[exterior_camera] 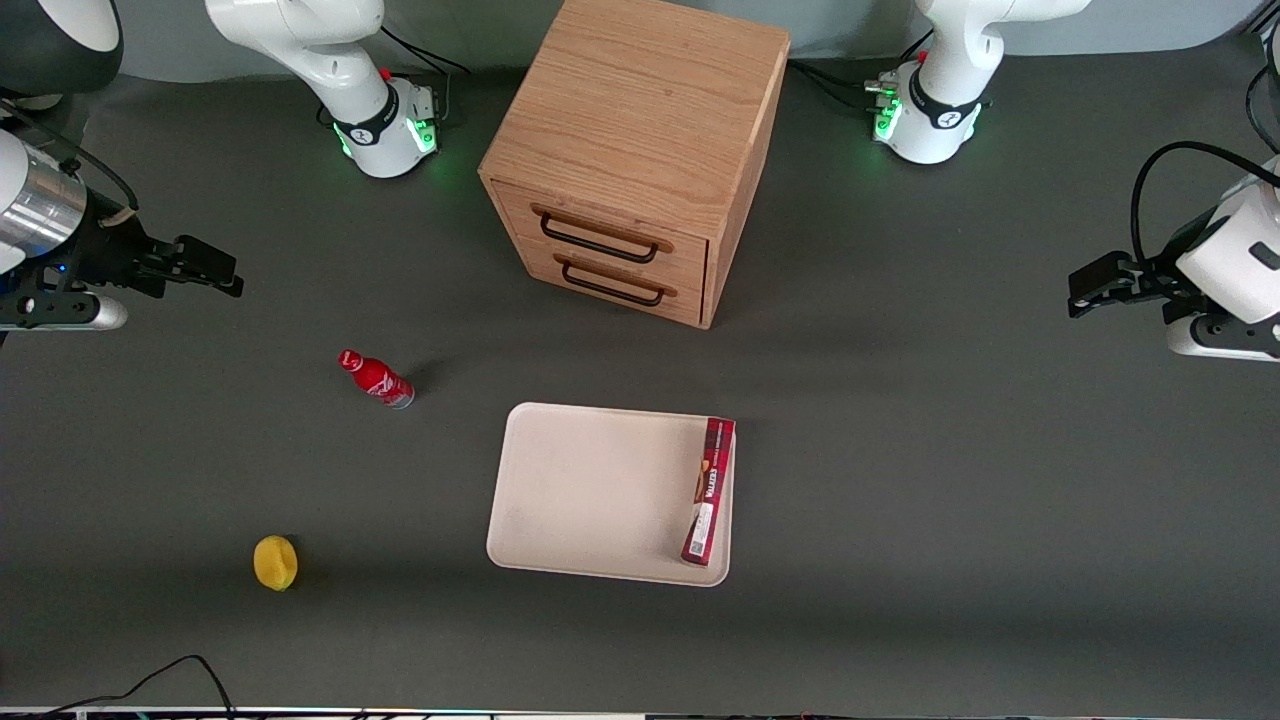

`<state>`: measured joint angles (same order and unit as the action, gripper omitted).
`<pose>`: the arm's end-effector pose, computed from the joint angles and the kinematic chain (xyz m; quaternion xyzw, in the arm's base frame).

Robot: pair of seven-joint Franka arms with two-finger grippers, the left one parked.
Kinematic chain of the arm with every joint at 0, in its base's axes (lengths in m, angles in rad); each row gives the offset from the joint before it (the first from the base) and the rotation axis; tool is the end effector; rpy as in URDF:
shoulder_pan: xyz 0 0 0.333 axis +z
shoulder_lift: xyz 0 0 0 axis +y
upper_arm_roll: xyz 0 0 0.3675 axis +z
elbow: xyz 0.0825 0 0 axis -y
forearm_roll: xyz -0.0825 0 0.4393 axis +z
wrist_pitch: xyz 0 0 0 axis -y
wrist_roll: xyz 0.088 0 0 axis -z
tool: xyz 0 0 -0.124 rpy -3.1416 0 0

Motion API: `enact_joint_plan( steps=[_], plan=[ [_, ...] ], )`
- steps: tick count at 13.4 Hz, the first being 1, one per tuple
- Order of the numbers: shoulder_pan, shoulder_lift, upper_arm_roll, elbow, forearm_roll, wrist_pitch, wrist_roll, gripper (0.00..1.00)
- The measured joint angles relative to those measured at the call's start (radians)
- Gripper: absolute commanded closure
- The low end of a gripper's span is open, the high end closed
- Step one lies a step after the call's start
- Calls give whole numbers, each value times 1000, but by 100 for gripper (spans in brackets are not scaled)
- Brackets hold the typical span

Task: Place coke bottle on tray
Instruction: 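Move the open right gripper down to the red Coca-Cola bottle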

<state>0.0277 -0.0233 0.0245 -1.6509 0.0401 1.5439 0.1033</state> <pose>0.5934 0.0362 0.6289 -0.9986 0.0258 0.0432 0.0164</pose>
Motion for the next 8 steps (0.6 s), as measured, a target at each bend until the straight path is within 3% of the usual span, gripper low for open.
enact_joint_plan(
  steps=[8],
  plan=[
    [0, 11, 8, 14, 1, -12, -4, 0]
  ],
)
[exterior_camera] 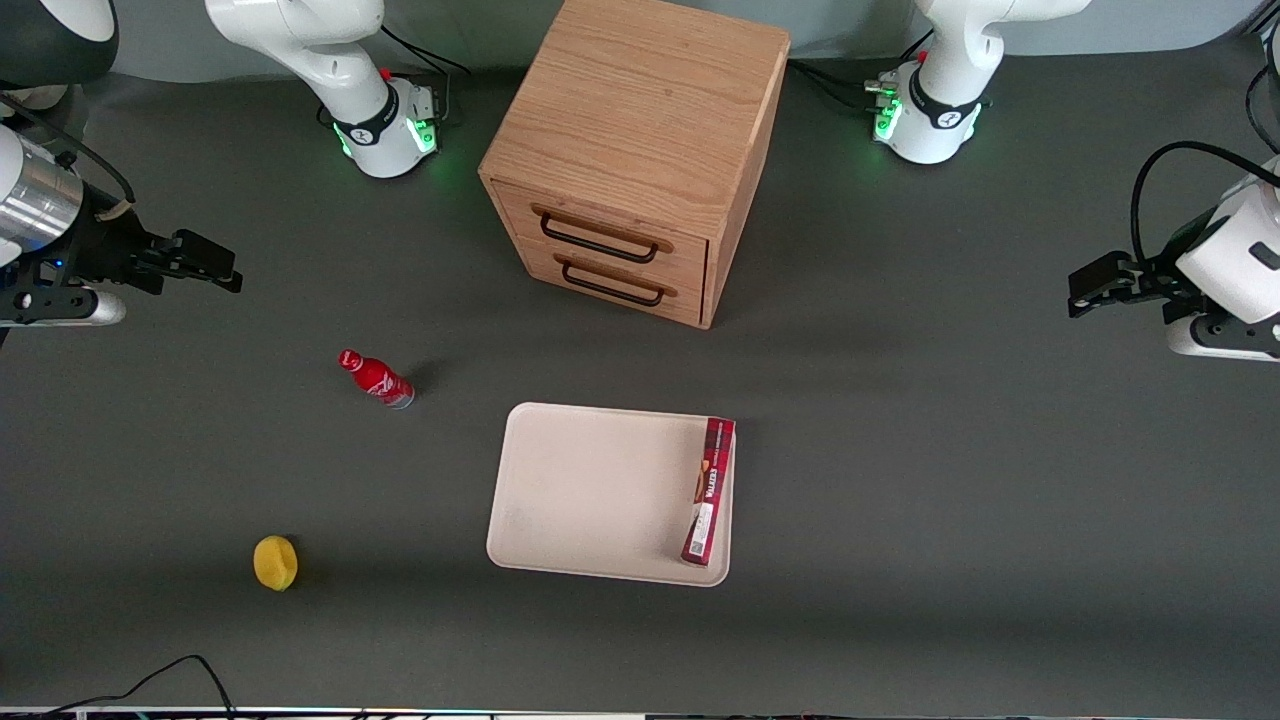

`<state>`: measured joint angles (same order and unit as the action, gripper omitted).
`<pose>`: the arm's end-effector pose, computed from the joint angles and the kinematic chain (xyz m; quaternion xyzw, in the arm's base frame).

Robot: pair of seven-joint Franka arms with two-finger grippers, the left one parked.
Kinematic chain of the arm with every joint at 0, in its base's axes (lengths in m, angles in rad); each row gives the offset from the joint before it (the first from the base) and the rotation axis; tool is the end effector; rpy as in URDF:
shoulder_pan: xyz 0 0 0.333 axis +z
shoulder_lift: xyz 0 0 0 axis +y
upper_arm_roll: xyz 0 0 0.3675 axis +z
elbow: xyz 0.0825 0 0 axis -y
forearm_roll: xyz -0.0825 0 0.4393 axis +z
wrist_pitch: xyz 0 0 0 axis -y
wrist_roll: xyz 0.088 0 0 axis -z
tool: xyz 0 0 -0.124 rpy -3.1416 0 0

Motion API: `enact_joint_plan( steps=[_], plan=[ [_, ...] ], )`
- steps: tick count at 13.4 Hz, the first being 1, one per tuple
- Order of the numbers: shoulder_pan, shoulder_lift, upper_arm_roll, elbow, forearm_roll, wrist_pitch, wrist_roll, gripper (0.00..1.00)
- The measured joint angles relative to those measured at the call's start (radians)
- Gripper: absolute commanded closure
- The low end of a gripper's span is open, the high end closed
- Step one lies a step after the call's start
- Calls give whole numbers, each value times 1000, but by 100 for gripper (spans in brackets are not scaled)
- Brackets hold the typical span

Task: Place coke bottle on tray
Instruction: 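Move the open right gripper down to the red Coca-Cola bottle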

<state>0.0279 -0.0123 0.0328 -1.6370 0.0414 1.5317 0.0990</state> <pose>0.5958 0.0416 0.6287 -0.9985 0.0193 0.0480 0.0167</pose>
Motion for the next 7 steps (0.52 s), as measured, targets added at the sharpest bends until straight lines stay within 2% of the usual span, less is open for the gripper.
enact_joint_plan(
  steps=[2, 7],
  plan=[
    [0, 24, 1, -29, 9, 32, -25, 0],
    [1, 85, 35, -258, 38, 367, -46, 0]
  ],
)
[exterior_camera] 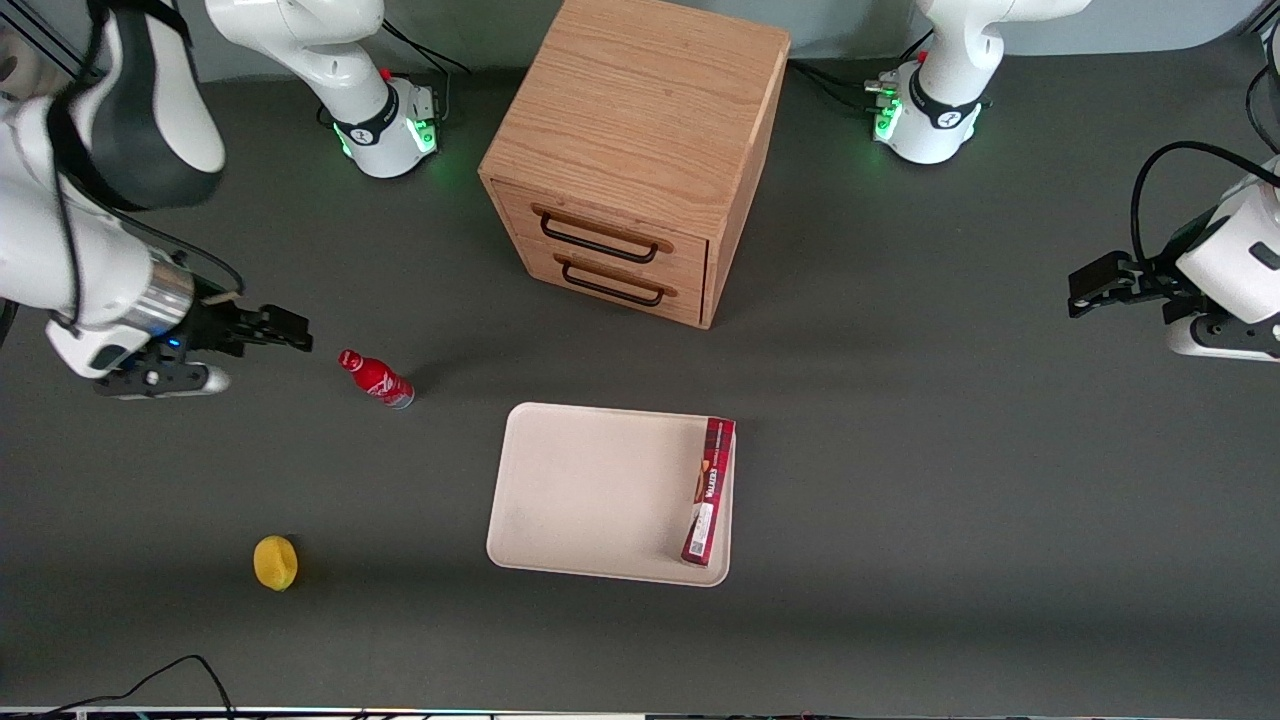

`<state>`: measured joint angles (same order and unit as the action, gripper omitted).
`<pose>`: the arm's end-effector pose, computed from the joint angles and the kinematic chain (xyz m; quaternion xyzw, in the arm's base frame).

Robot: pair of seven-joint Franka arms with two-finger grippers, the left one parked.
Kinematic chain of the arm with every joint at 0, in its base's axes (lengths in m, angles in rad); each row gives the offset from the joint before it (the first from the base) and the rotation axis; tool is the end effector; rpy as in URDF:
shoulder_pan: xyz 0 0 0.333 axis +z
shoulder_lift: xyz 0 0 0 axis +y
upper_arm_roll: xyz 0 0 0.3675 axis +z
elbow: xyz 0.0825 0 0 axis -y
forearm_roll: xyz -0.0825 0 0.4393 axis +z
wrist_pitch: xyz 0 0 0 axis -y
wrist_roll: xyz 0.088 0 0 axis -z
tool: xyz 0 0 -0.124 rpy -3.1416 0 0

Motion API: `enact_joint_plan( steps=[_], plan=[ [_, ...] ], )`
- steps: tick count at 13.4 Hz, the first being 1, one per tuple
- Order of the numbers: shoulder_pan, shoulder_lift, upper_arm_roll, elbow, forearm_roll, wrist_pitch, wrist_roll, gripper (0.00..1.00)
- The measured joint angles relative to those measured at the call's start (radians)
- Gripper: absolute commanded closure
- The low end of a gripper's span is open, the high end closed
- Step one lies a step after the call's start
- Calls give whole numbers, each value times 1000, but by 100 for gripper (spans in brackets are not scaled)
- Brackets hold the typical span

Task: Place coke bottle on tray
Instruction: 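Move the open right gripper down to the red Coca-Cola bottle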

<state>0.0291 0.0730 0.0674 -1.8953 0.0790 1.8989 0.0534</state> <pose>0.6218 0.0665 0.4701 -0.9986 -0.0075 0.0375 0.0367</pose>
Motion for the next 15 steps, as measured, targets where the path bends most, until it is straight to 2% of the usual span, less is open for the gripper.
enact_joint_plan(
  steps=[8, 14, 15],
  plan=[
    [0, 0, 25, -287, -2, 338, -24, 2],
    [0, -39, 29, -369, -7, 384, -29, 7],
    [-1, -45, 29, -385, -8, 403, -30, 14]
  ],
)
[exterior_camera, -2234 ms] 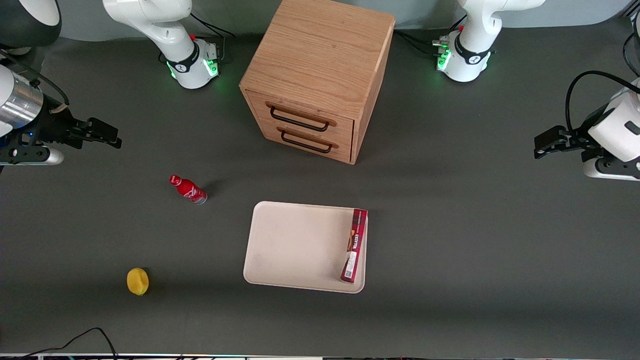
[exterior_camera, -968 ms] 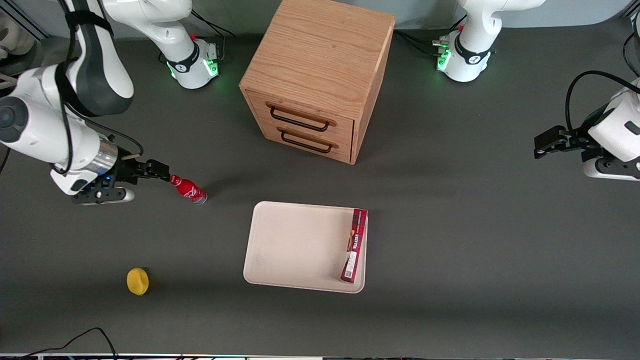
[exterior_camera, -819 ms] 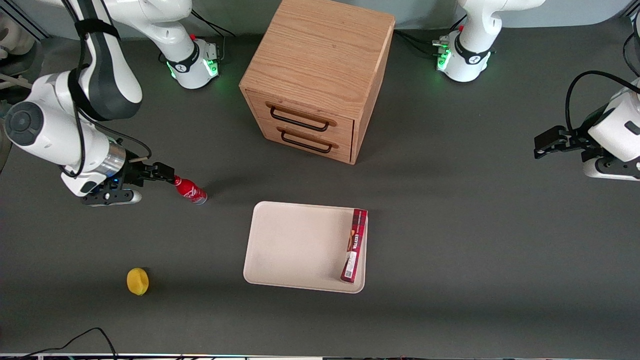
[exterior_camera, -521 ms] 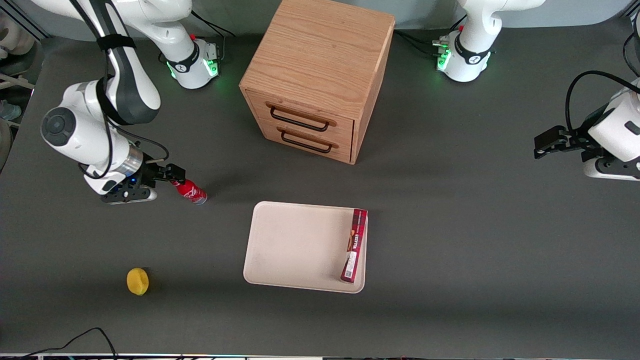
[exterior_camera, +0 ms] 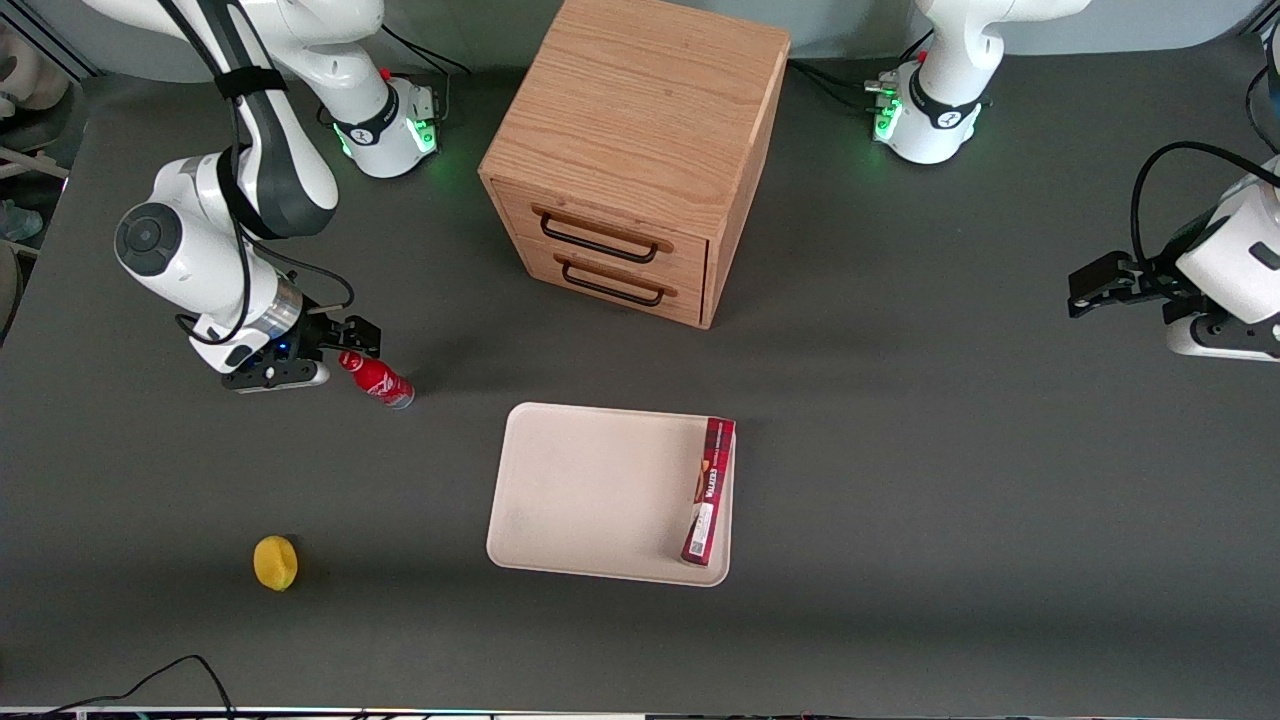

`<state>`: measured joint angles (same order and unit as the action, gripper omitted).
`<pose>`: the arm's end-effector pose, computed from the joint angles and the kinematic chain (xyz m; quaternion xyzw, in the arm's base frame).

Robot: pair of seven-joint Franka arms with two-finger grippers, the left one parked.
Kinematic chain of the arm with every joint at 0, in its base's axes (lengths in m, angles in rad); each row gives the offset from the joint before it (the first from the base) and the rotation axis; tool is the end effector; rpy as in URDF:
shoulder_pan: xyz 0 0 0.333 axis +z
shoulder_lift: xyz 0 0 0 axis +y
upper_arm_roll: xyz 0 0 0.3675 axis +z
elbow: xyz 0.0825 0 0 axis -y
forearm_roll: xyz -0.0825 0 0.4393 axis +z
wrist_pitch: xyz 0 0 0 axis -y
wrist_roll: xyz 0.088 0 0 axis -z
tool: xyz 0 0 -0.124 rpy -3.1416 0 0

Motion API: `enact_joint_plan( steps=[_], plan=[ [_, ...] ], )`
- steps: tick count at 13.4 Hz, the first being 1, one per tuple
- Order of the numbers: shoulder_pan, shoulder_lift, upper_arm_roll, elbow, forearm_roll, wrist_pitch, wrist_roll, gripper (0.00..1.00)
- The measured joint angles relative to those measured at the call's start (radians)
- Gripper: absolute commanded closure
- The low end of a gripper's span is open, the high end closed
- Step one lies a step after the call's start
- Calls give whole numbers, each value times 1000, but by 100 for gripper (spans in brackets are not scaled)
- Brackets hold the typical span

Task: Place coke bottle on tray
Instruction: 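Move the open right gripper down to the red Coca-Cola bottle, then close the right gripper around the bottle's cap end, then lift the bottle off the table with the right gripper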

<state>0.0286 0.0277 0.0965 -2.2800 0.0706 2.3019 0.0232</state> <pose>0.5561 0.0723 0.3396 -0.9992 -0.0273 0.0049 0.0272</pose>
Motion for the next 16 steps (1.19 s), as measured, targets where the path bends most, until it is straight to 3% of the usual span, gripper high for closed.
enact_joint_plan(
  steps=[1, 5, 13, 16],
  plan=[
    [0, -3, 0, -12, -3, 14, -1, 23],
    [-1, -3, 0, -27, -6, 26, -4, 100],
    [-4, -27, -1, -16, -7, 6, -5, 100],
    [-15, -92, -2, 114, -7, -240, -5, 100]
  ],
)
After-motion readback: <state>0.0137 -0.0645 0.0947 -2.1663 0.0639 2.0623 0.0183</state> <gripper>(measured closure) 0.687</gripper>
